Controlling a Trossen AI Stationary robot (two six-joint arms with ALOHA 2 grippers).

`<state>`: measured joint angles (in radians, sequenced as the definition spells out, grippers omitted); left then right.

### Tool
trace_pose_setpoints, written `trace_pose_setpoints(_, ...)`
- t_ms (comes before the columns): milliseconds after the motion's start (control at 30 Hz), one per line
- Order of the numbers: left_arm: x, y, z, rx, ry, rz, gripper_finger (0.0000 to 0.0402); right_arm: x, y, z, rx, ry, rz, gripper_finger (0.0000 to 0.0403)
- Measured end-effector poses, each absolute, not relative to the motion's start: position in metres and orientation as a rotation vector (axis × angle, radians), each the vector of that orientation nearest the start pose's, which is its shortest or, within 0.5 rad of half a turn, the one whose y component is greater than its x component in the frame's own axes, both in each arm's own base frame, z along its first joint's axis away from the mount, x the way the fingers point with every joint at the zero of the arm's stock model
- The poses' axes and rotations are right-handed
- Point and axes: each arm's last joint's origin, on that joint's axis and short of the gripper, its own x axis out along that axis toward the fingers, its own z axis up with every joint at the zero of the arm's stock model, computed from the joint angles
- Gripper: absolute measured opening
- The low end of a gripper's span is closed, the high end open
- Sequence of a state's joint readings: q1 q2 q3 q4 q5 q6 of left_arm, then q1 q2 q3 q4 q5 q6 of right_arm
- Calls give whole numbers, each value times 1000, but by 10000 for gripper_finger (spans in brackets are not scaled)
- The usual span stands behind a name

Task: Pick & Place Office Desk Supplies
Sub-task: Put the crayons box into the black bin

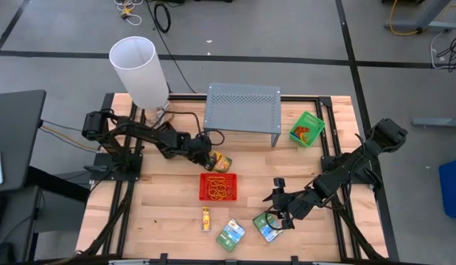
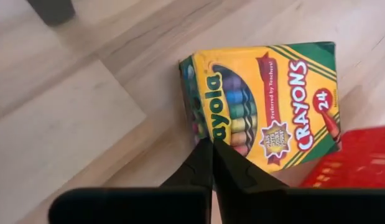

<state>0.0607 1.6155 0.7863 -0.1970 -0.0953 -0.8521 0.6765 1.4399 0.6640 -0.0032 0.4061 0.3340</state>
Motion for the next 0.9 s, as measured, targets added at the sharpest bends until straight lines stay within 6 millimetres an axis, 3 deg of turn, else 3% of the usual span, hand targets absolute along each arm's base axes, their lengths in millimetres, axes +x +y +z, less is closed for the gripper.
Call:
trace_pose_setpoints(367,312,-4,197,-485,915,564,1,217,160,170,-85,695,133,194)
trace_pose_setpoints(700,309,-19,233,-278,1010,646,1,218,160,171,-81,688,133,194)
trace_pose_setpoints(900,299,-23,243,-198,1093,683,1,218,160,171,-81,688,133,194)
